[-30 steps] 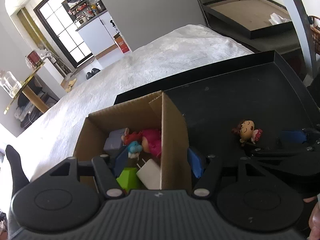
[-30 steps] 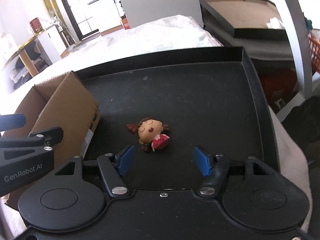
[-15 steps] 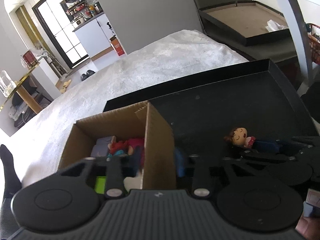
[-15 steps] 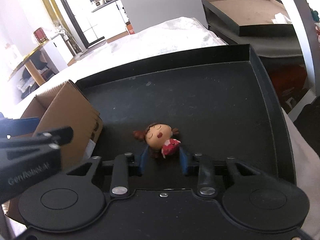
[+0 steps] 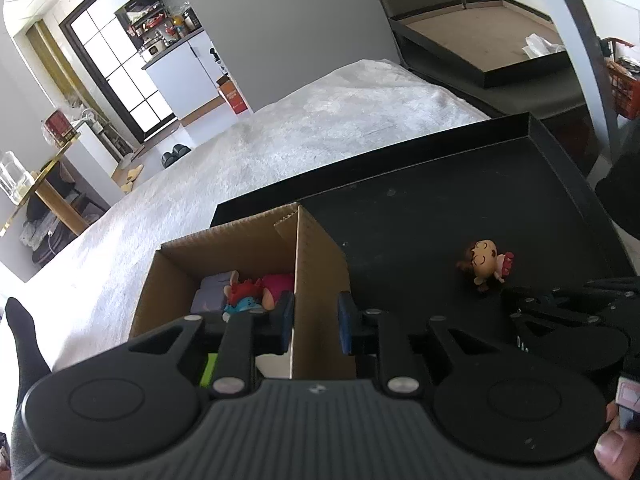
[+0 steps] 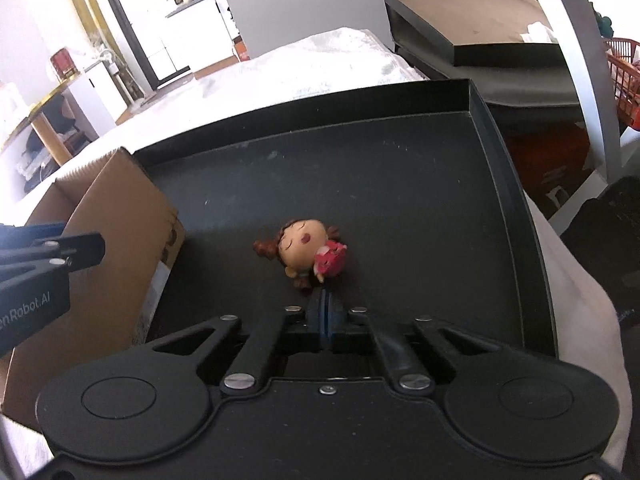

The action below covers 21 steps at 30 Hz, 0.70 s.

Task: Organize rigid objects
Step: 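Grasp the small doll figure with the right gripper and lift it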

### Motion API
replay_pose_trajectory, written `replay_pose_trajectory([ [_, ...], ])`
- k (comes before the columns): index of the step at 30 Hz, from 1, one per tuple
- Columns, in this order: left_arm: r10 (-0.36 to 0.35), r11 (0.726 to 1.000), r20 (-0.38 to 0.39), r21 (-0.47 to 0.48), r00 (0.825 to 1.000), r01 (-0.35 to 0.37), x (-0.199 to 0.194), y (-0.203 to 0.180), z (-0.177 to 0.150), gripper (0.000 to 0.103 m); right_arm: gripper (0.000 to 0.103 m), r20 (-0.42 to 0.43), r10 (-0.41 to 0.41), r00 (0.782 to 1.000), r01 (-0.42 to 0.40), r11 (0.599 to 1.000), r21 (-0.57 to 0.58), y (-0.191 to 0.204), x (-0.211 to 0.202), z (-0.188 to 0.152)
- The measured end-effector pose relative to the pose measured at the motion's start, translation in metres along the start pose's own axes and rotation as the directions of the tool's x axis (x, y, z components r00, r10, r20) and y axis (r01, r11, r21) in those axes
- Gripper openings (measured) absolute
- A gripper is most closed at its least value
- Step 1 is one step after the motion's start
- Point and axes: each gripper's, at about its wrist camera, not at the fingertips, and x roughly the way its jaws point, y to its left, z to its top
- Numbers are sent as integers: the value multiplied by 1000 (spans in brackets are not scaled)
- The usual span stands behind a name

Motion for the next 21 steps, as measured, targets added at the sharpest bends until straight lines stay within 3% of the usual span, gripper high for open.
replay_pose_trajectory([
  [10, -19, 999, 11, -32, 1000, 20, -13, 14, -6, 22, 3, 21, -27, 999, 28, 1000, -15, 3, -9, -3],
  [11, -19, 999, 8, -35, 1000, 19, -12, 15, -7, 22, 10, 20, -24, 1000, 25, 1000, -17, 4, -7, -2],
  [14, -16, 999, 2, -39, 1000, 16, -9, 16, -7, 22, 47, 37, -27, 999, 28, 999, -19, 6, -4, 0],
  [15, -16, 999, 1, -40, 1000, 16, -8, 16, -7, 22, 53, 49, -28, 998, 29, 999, -22, 6, -4, 0],
  [21, -13, 999, -5, -42, 1000, 13, 2, 11, -6, 22, 54, 57, 4, 998, -2, 1000, -26, 7, 7, 6],
])
